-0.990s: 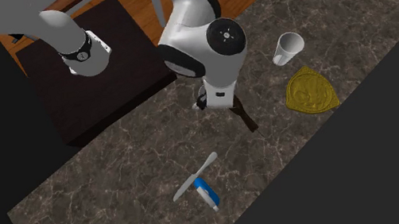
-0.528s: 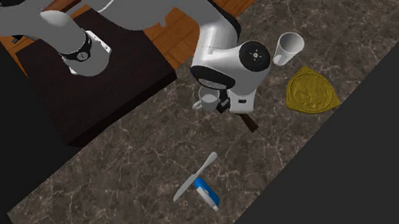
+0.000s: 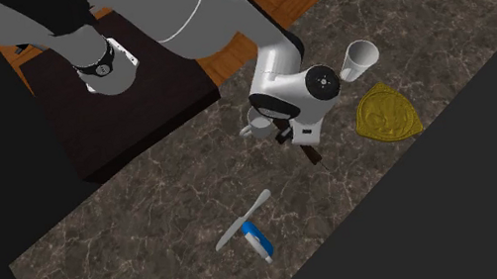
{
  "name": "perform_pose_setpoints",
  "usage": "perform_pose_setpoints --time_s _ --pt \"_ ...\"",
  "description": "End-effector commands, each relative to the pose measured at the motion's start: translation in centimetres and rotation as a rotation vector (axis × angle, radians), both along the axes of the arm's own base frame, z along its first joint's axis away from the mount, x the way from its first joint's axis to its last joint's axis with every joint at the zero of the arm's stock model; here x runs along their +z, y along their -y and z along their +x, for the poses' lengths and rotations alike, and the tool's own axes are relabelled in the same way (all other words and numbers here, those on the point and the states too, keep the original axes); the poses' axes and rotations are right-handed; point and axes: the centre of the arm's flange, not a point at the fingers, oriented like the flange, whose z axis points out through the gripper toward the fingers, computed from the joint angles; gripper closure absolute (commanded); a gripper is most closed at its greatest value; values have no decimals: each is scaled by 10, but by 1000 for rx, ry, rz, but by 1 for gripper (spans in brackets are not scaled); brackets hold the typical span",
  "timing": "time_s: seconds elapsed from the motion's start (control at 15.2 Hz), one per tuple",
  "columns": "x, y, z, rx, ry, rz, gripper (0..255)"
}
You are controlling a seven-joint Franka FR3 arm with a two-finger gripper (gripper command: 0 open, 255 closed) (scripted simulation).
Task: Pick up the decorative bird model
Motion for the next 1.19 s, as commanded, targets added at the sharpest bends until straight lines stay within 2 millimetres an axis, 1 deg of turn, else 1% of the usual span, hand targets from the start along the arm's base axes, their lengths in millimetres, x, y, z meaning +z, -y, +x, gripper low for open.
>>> perform_pose_setpoints --time_s 0.0,0.13,0.2,0.79,1.12 --pt "-13 1 1 0 0 0 0" --pt "-13 1 1 0 0 0 0" --pt "-13 2 0 0 0 0 255" --pt "-13 1 1 0 0 0 255" --pt "14 1 1 0 0 0 255"
